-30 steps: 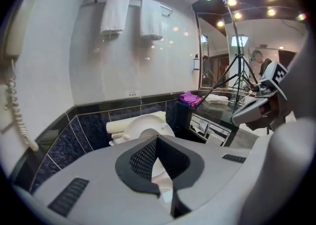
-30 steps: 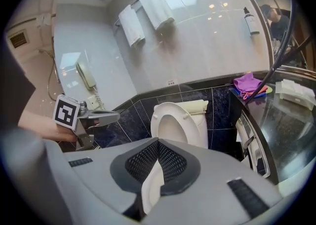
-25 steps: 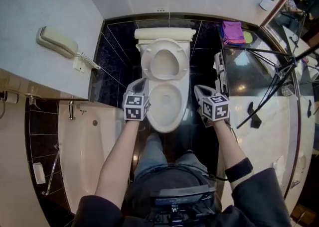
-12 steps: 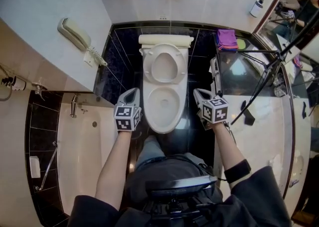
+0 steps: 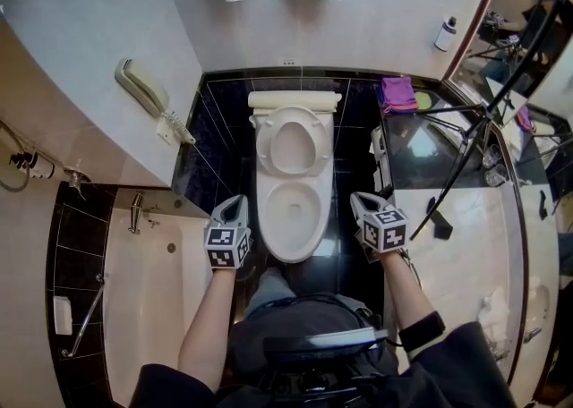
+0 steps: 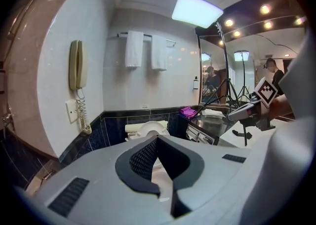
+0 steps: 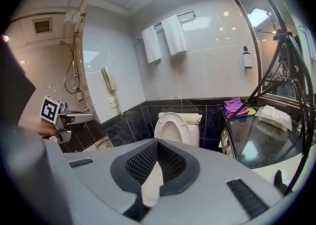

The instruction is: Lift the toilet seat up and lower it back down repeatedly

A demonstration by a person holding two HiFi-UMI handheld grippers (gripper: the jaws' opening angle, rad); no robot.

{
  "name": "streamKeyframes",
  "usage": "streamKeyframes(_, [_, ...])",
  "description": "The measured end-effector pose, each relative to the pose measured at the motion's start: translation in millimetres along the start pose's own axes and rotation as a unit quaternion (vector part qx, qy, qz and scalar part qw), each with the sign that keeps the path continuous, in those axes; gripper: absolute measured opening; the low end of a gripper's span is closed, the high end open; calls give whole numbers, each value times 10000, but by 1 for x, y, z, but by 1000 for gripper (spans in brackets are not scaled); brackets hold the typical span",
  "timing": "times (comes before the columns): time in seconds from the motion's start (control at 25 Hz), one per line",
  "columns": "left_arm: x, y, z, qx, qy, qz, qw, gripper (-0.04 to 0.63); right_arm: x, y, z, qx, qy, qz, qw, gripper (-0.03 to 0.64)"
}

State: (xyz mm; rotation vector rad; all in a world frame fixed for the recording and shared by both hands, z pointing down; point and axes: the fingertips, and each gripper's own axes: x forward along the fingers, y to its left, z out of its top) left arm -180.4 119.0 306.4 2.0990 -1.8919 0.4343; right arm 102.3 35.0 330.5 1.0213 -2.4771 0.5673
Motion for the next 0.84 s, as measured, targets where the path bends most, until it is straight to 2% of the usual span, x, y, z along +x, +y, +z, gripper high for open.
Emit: streamKeyframes(0.84, [-1,-7,-11,-40,111,21,9999,-2,0,-13,-18,90,120,-22,9999,14])
